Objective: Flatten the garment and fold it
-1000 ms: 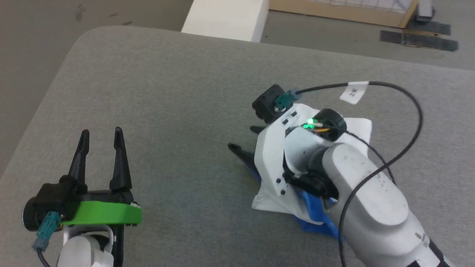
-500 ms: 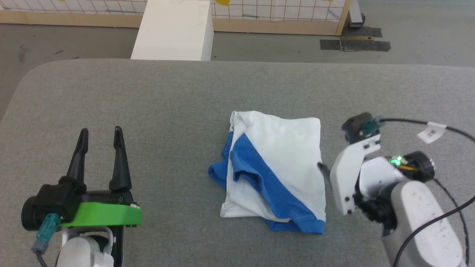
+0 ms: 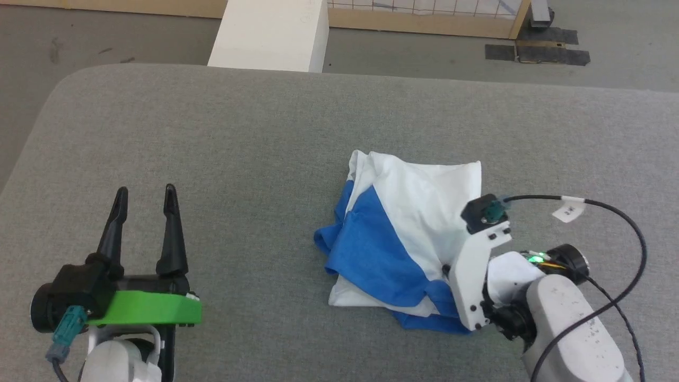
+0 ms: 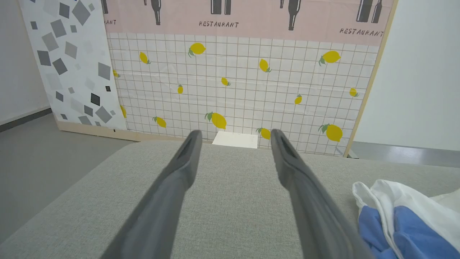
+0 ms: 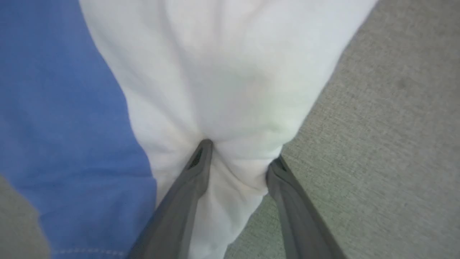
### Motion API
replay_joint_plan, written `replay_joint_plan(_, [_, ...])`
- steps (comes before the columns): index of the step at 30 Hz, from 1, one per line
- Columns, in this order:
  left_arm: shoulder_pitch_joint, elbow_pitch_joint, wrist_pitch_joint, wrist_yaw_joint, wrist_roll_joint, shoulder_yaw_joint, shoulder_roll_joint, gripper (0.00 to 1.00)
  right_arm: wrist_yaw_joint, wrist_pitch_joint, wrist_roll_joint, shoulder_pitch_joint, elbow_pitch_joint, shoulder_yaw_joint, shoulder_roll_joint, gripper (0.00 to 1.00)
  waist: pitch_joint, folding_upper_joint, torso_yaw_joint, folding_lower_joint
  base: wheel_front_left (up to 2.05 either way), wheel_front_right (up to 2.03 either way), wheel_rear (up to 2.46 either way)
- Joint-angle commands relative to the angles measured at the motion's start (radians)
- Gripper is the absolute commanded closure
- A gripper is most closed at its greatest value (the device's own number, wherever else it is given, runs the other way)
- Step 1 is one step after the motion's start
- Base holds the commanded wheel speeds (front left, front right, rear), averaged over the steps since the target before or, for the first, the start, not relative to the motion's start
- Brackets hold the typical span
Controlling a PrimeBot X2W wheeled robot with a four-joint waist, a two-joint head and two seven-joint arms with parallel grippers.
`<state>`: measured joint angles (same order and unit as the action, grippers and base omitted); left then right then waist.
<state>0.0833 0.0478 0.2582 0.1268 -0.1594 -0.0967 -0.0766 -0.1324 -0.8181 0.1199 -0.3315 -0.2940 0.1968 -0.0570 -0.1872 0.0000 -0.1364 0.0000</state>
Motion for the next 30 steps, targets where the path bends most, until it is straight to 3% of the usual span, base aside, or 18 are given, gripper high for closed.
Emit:
replay_joint_plan(1, [-0.011,0.003,0.004,0.004,-0.001,-0.008,-0.008,0.0,0.002,0.006,0.01,0.001,-0.02,0.022,-0.008,1.0,0.006,0.0,0.026,0.0,0.0,0.0,0.0])
replay_joint_plan(7, [-0.041,0.036,0.004,0.004,0.0,-0.035,-0.015,0.0,0.002,0.006,0.1,-0.053,0.074,0.17,-0.116,1.0,-0.002,0.0,0.171,0.0,0.0,0.0,0.0])
replay_joint_plan(12, [-0.041,0.071,0.004,0.004,-0.002,-0.045,-0.024,0.0,0.002,-0.04,0.168,-0.125,0.186,0.277,-0.289,1.0,-0.037,0.0,0.328,0.0,0.0,0.0,0.0])
replay_joint_plan(17, [-0.021,0.11,0.004,0.004,-0.004,-0.059,-0.028,0.0,0.002,-0.044,0.2,-0.19,0.228,0.31,-0.428,1.0,-0.092,0.0,0.438,0.0,0.0,0.0,0.0])
replay_joint_plan(22, [0.01,0.149,0.004,0.004,0.005,-0.055,-0.053,0.0,0.002,-0.044,0.205,-0.258,0.222,0.294,-0.577,1.0,-0.19,0.0,0.46,0.0,0.0,0.0,0.0])
replay_joint_plan(30, [0.032,0.182,0.004,0.004,0.0,-0.079,-0.111,0.0,0.002,-0.027,0.148,-0.288,0.152,0.16,-0.68,1.0,-0.325,0.0,0.405,0.0,0.0,0.0,0.0])
